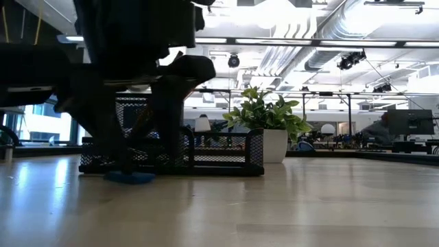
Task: Pick and place office supplies into organizer
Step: Put the blue eraser into the black desk organizer
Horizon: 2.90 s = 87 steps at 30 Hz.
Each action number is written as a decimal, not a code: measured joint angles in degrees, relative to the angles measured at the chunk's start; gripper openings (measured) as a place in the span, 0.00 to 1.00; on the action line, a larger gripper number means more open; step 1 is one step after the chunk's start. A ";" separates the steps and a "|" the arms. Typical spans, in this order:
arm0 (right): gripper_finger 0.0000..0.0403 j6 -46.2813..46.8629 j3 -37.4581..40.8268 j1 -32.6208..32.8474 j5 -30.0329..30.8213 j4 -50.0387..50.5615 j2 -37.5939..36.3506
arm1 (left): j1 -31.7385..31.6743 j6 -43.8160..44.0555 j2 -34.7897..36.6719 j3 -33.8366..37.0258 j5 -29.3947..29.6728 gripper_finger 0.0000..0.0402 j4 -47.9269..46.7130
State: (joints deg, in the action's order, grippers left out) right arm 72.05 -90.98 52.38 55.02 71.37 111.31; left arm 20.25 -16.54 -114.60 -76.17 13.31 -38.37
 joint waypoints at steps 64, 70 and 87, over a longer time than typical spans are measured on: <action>0.33 -0.48 0.00 -0.38 0.23 -0.08 0.00 | 0.00 1.89 2.00 4.27 0.64 0.55 1.72; 0.33 -0.50 0.00 -0.39 0.72 -0.07 0.00 | 0.00 2.23 2.39 6.18 1.27 0.55 4.14; 0.33 -0.48 0.00 -0.66 0.50 -0.11 0.00 | 0.00 3.01 2.00 1.88 -0.16 0.55 1.75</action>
State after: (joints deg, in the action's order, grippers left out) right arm 71.57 -90.98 51.72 55.53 71.27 111.31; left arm 20.25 -13.53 -112.60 -74.29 13.15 -36.61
